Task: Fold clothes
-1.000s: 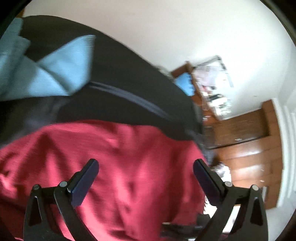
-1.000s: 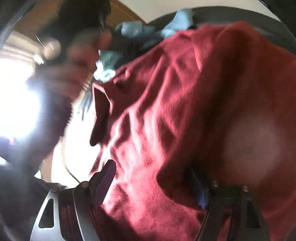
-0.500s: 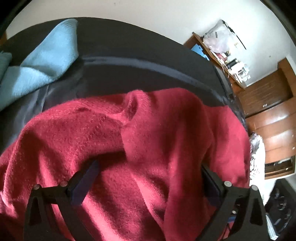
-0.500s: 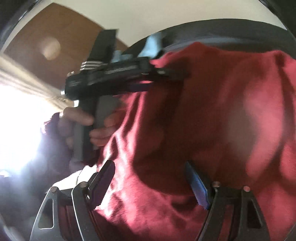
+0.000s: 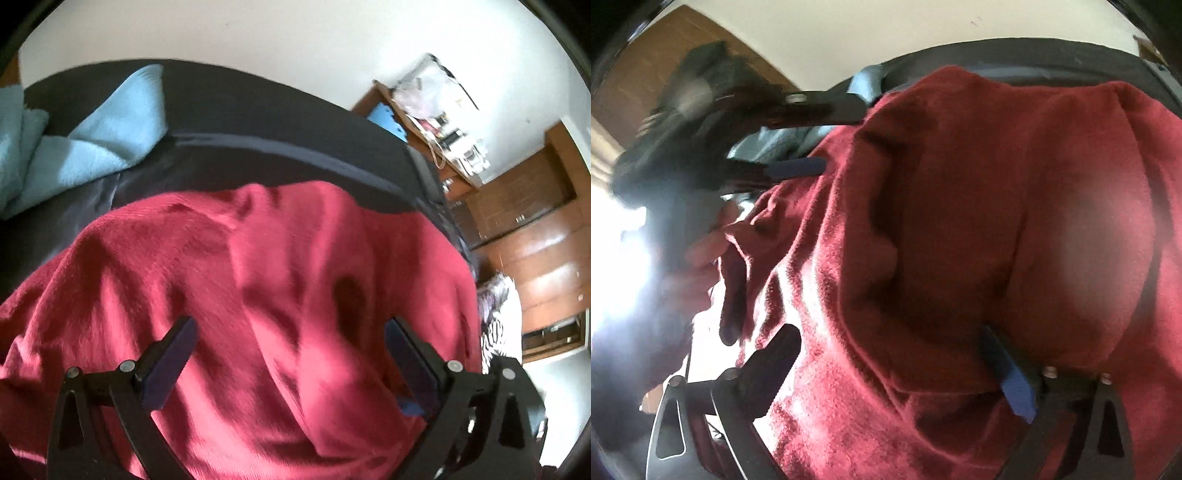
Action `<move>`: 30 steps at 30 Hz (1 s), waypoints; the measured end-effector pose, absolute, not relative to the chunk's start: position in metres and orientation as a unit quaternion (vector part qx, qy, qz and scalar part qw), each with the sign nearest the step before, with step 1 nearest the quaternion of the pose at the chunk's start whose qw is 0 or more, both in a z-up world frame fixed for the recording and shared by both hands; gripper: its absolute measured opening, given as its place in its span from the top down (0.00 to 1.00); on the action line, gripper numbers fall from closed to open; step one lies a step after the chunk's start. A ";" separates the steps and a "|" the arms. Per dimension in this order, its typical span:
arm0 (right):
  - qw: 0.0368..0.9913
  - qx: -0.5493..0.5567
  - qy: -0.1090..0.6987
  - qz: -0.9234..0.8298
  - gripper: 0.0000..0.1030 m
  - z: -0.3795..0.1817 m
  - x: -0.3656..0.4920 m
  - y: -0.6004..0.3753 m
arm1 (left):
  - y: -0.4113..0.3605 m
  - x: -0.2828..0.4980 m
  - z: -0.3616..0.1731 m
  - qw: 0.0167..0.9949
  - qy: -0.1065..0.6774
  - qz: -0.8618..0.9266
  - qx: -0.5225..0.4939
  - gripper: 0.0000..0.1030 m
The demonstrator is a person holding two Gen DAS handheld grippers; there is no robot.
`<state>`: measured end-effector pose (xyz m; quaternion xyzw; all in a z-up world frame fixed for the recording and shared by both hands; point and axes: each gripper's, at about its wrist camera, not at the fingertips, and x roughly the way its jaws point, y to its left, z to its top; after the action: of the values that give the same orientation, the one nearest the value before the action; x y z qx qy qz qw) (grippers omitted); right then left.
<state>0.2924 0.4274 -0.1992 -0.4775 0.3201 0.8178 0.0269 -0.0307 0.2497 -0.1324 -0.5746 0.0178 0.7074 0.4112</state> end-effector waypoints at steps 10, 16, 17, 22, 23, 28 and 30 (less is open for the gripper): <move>0.179 -0.385 0.387 0.819 0.03 -0.137 0.416 0.480 | 0.241 0.004 -0.142 0.432 0.013 0.678 -0.594 0.01; 0.300 -0.302 0.366 0.828 0.03 -0.078 0.483 0.502 | 0.238 0.032 -0.132 0.433 0.015 0.676 -0.595 0.01; 0.323 -0.287 0.355 0.829 0.03 -0.072 0.493 0.504 | 0.238 0.036 -0.129 0.432 0.018 0.679 -0.593 0.01; 0.347 -0.221 0.371 0.832 0.03 -0.058 0.534 0.530 | 0.255 0.056 -0.119 0.423 0.018 0.693 -0.584 0.01; 0.336 -0.214 0.391 0.830 0.03 -0.061 0.543 0.539 | 0.259 0.062 -0.118 0.420 0.015 0.695 -0.584 0.01; 0.273 -0.206 0.489 0.803 0.03 -0.082 0.609 0.583 | 0.294 0.100 -0.117 0.406 0.012 0.698 -0.590 0.01; 0.286 -0.219 0.505 0.784 0.03 -0.103 0.643 0.598 | 0.313 0.117 -0.118 0.405 0.021 0.698 -0.590 0.01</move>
<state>0.6431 0.5976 -0.1026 -0.2191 0.5046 0.7845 0.2863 0.1175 0.3133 -0.1177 -0.5898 0.0209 0.6984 0.4048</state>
